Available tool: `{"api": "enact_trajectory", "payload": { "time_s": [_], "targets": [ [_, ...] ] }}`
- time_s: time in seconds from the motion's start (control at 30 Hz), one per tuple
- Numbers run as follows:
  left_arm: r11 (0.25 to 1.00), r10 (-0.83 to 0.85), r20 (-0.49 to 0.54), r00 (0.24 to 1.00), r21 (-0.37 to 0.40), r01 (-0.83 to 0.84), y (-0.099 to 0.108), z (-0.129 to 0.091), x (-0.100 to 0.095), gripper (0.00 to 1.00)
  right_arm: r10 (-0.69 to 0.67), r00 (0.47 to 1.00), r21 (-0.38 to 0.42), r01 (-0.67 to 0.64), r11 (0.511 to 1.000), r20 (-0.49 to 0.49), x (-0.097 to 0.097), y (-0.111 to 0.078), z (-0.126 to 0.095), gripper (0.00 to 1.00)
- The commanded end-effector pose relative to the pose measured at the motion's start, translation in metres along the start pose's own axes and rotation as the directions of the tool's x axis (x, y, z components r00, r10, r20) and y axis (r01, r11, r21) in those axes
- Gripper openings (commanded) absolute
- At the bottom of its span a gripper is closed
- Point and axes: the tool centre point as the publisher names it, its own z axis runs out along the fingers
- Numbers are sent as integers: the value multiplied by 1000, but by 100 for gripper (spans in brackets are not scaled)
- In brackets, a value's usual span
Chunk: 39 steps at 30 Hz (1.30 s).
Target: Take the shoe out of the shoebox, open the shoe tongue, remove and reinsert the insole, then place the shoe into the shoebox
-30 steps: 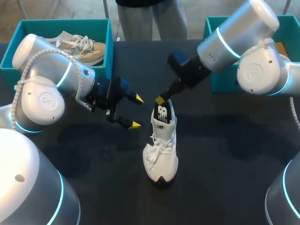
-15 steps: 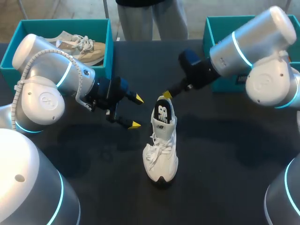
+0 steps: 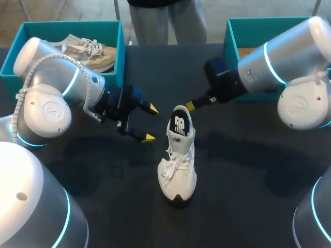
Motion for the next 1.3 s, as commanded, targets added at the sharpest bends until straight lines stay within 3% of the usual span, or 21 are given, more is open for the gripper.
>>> {"api": "enact_trajectory", "payload": {
  "time_s": [0.03,0.33,0.63,0.93,1.3],
  "targets": [
    [1000,0,0,1000,-4,0,-1,0,0,100,1,1000,-4,0,1000,2,1,-3,-1,0],
    [1000,5,-16,1000,-19,-5,-10,-14,-1,100,1,1000,-4,0,1000,2,1,-3,-1,0],
    [999,-5,-2,1000,-50,5,-11,-29,-7,100,67,990,49,-74,996,123,-2,-14,7,0],
    [996,9,8,1000,-91,-8,-14,-57,-23,100,98,970,78,-118,990,225,4,-21,13,0],
    [996,44,-56,997,-78,-48,-13,-96,-32,100,137,957,71,-160,984,255,12,-28,19,0]
  ]
}}
